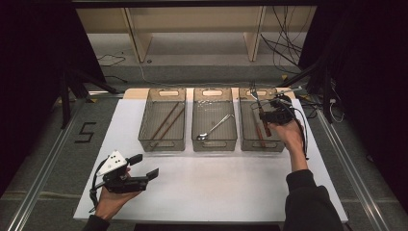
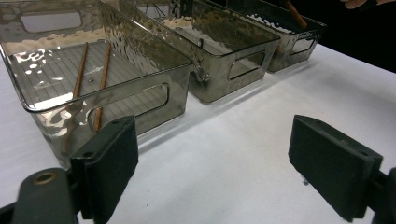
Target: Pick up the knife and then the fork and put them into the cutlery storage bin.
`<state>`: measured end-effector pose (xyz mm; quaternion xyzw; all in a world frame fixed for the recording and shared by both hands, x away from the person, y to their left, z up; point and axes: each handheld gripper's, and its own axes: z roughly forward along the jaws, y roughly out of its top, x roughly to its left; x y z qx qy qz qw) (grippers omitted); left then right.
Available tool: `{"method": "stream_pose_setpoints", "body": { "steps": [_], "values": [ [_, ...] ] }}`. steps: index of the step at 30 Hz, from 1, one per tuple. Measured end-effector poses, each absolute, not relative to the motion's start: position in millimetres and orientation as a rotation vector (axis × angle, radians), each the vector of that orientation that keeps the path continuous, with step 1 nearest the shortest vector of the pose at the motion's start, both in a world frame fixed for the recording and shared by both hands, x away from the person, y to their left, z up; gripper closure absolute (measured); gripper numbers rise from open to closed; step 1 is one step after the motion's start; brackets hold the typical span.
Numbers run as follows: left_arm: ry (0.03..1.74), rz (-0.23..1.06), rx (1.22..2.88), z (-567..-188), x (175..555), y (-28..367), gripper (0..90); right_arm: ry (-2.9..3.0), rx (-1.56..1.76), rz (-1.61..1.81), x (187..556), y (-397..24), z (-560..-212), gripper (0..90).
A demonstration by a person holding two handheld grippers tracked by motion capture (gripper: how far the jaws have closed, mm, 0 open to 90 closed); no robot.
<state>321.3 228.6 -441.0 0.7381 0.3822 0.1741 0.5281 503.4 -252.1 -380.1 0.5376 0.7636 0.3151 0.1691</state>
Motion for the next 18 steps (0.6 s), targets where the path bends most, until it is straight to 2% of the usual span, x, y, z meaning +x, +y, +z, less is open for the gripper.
{"method": "stream_pose_setpoints", "body": {
  "steps": [18],
  "values": [
    [0.914,0.418,1.758,-440.8,320.9,229.0,15.5,2.152,1.603,0.852,510.0,-257.1,-395.4,77.2]
  ]
}}
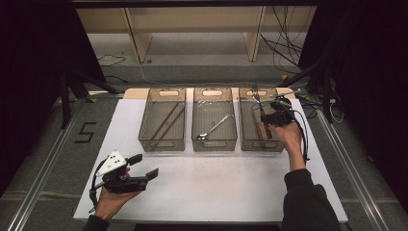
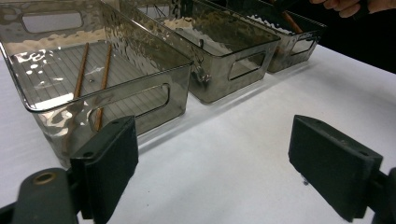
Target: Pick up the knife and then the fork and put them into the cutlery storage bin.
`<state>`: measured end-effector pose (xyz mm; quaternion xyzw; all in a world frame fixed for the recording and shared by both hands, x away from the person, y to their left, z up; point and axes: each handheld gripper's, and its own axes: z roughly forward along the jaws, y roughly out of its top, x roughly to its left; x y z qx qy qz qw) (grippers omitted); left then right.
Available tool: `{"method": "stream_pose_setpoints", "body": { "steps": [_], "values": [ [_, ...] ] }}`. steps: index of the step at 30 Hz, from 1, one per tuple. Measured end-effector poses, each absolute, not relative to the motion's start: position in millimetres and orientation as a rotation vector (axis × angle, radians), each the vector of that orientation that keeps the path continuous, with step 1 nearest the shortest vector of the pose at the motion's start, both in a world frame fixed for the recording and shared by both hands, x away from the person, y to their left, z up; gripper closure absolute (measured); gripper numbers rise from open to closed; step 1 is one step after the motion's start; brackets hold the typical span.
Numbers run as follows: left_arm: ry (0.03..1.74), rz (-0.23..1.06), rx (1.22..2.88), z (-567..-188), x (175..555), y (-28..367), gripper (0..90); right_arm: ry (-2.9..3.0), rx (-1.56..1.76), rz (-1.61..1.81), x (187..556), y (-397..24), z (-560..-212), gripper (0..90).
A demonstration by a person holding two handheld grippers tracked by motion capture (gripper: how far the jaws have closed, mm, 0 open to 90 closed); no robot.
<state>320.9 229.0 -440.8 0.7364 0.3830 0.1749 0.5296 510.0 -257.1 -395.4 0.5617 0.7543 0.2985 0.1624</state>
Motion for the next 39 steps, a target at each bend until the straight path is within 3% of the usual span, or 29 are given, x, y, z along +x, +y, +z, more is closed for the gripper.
{"method": "stream_pose_setpoints", "body": {
  "steps": [8,11,25,39],
  "values": [
    [0.915,0.416,1.759,-440.9,321.0,228.8,15.5,2.149,1.657,0.811,511.3,-258.0,-402.3,75.5],
    [0.916,0.417,1.76,-440.8,321.2,228.8,15.5,2.149,1.667,0.816,511.4,-258.0,-402.1,63.5],
    [0.917,0.415,1.76,-440.8,321.2,228.3,15.6,2.213,1.514,1.045,484.1,-240.2,-384.4,40.6],
    [0.919,0.403,1.77,-441.4,321.7,227.3,15.5,2.241,1.286,1.306,420.8,-217.5,-385.0,34.2]
  ]
}}
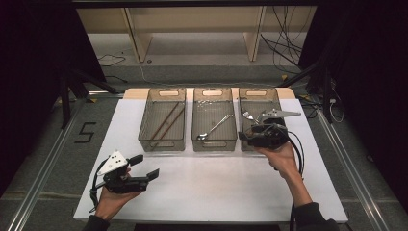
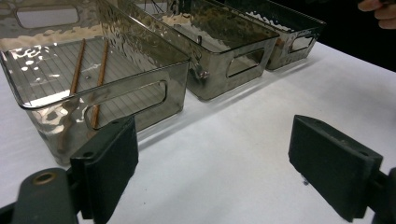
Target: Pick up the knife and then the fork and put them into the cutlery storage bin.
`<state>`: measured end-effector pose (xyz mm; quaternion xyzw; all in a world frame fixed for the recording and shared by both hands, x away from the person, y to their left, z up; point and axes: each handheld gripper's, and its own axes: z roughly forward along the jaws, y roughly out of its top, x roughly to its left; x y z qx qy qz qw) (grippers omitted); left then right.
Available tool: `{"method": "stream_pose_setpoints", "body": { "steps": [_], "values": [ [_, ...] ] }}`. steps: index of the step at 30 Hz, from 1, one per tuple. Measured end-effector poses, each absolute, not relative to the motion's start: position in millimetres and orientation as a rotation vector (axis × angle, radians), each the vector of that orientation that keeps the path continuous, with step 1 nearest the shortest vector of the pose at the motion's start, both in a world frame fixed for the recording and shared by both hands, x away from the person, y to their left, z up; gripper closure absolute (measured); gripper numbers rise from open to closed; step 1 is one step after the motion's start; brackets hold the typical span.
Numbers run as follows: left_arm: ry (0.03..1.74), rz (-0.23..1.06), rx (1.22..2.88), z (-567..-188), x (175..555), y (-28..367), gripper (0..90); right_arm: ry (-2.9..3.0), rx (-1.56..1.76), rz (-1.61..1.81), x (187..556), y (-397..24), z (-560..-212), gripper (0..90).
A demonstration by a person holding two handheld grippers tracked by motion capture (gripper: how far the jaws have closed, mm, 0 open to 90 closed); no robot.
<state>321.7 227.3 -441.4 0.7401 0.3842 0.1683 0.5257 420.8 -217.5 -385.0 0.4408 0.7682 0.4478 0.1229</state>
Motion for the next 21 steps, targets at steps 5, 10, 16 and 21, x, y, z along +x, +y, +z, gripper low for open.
{"method": "stream_pose_setpoints", "body": {
  "steps": [5,10,16,21],
  "values": [
    [0.921,0.394,1.771,-441.3,321.7,226.4,15.4,2.247,1.239,1.332,402.2,-215.5,-391.8,33.7],
    [0.92,0.383,1.778,-441.8,322.1,226.0,15.4,2.242,1.219,1.374,386.4,-216.6,-399.6,33.4],
    [0.922,0.371,1.777,-442.0,322.2,225.4,15.4,2.235,1.194,1.416,370.5,-219.6,-405.9,32.2],
    [0.923,0.362,1.778,-442.4,322.6,224.7,15.4,2.227,1.184,1.431,360.7,-220.7,-411.8,31.6]
  ]
}}
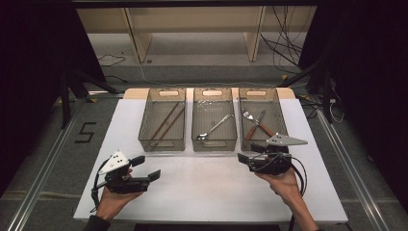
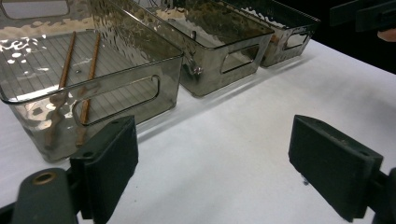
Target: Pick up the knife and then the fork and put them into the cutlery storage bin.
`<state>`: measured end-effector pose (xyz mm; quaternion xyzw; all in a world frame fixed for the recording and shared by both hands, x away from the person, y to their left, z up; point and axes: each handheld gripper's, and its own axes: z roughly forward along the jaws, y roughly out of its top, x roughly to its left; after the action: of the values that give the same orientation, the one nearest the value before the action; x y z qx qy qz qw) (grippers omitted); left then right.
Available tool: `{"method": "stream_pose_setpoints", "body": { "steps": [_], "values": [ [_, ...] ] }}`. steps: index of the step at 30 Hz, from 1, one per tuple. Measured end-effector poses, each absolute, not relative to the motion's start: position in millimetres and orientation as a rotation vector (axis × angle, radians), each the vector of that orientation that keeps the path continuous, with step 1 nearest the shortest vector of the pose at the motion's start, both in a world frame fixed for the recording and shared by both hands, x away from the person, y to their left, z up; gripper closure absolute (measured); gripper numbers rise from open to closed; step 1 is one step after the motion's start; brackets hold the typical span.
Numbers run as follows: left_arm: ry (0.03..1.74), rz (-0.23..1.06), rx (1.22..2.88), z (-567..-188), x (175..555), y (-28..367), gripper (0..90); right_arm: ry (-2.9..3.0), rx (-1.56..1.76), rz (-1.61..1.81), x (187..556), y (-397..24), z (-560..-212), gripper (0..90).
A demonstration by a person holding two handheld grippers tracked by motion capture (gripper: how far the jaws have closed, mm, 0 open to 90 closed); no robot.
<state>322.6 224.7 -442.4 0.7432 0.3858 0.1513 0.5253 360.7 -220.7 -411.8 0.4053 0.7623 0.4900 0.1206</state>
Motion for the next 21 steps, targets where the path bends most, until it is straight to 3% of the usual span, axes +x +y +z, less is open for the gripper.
{"method": "stream_pose_setpoints", "body": {
  "steps": [21],
  "values": [
    [0.917,0.323,1.778,-442.2,321.3,222.0,15.4,2.13,1.121,1.518,329.7,-229.4,-426.3,27.5]
  ]
}}
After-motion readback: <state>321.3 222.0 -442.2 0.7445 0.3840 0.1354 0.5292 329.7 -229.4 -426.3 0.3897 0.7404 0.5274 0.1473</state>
